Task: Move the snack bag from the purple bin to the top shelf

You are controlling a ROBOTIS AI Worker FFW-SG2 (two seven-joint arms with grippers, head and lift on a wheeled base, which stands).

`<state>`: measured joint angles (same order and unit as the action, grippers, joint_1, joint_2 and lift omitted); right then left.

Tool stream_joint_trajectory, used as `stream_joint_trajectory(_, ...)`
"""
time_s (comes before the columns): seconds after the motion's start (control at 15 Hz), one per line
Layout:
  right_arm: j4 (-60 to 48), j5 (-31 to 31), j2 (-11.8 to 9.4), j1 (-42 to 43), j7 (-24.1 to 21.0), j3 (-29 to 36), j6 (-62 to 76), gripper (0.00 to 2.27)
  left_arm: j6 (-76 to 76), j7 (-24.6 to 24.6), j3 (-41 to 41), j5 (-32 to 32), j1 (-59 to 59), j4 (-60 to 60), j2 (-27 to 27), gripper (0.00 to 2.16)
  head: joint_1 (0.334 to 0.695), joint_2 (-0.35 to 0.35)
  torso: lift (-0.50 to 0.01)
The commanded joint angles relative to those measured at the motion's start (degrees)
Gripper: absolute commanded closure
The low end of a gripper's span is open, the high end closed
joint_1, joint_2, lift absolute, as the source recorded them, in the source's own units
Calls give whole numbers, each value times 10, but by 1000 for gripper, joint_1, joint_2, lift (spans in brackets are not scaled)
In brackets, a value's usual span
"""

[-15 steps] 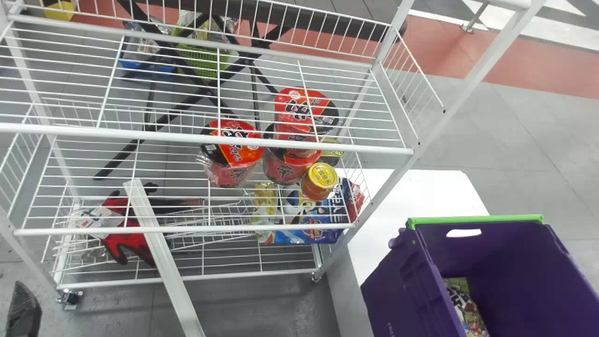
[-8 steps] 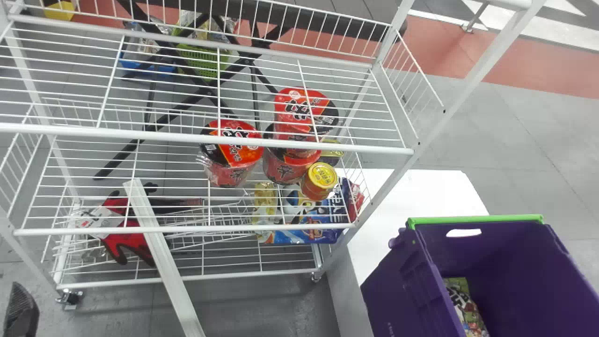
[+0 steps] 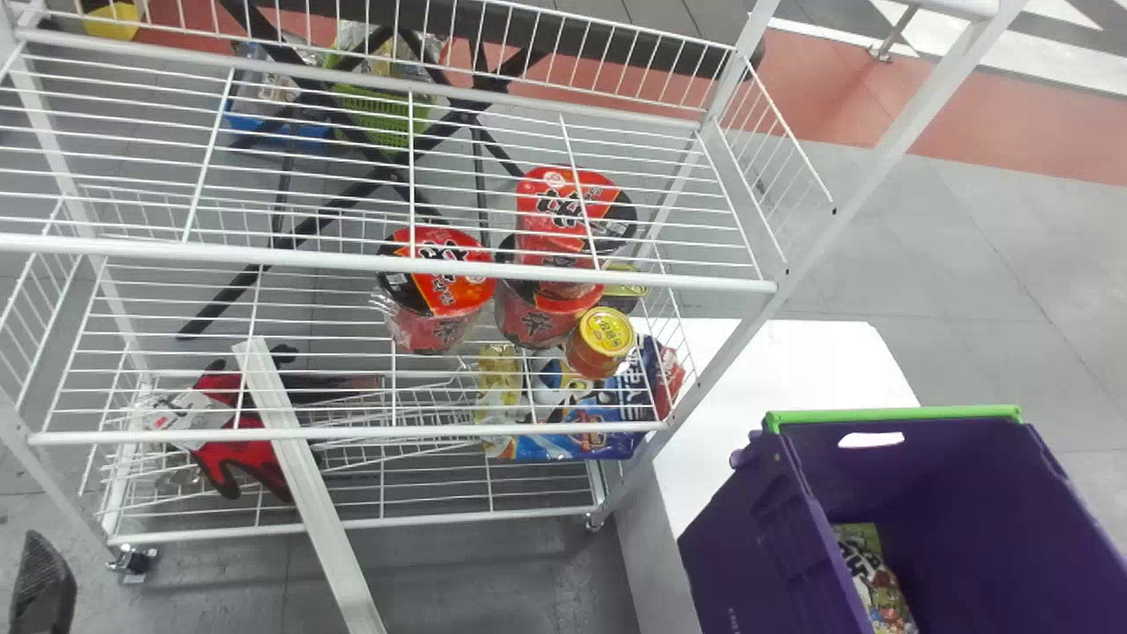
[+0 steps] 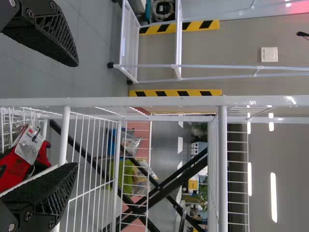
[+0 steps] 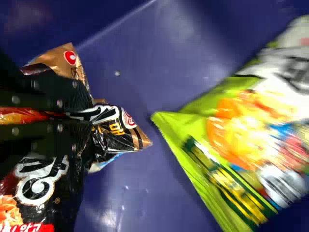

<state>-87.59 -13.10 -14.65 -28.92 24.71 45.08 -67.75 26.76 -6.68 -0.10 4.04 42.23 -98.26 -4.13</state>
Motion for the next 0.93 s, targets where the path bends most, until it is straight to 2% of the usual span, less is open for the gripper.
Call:
stream_joint_trajectory(0.0, -41, -41, 11, -6, -6, 41, -90, 2253, 0, 0, -2, 0, -1, 0, 0, 73, 695, -350, -438)
stream_joint_trajectory(0.13, -49, -74, 16, -6, -12, 57, -115, 2253, 2, 0, -3, 0, -1, 0, 1, 73, 695, -350, -431)
stream_joint_trajectory(0.87, -59, -76, 16, -3, -33, 80, -140, 2253, 14, -2, -3, 0, 1, -1, 0, 73, 695, -350, -387)
